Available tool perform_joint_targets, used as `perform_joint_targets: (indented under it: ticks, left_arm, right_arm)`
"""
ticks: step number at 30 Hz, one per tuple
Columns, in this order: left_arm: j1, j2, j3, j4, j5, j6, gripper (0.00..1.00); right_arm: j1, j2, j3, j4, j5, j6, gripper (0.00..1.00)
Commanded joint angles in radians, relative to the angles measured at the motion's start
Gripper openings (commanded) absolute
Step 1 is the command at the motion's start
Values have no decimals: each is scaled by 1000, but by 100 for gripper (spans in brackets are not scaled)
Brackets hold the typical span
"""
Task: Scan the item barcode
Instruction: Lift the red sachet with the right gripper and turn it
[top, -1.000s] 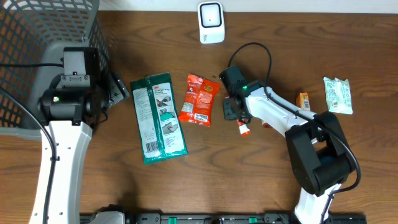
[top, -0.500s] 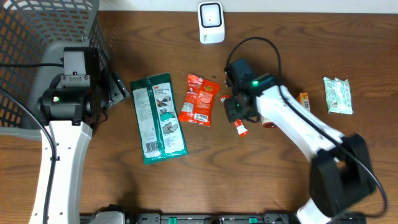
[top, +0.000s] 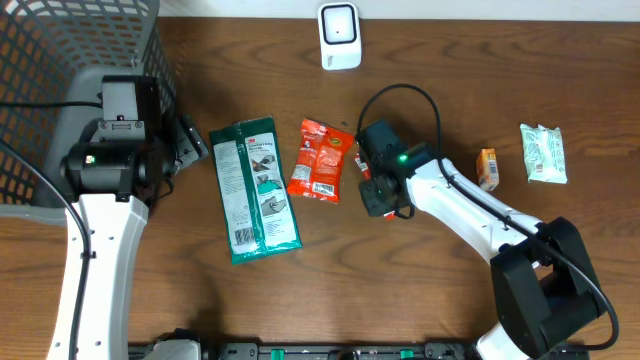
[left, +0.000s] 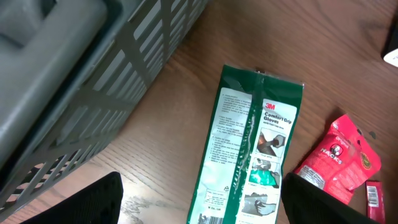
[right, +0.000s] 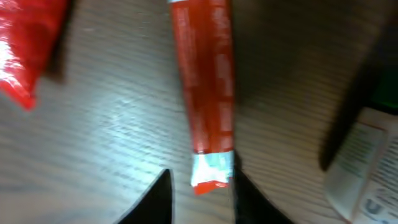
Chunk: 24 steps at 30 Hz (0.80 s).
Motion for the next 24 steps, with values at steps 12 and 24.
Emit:
perform_joint_targets:
  ticks: [12, 24]
  left_arm:
    - [5, 4, 4, -2, -24, 6, 82]
    - [5, 4, 4, -2, -24, 6, 82]
  right_arm:
    - [16, 7, -79, 97, 2, -44, 29]
    - [16, 11, -110, 138, 18, -45, 22]
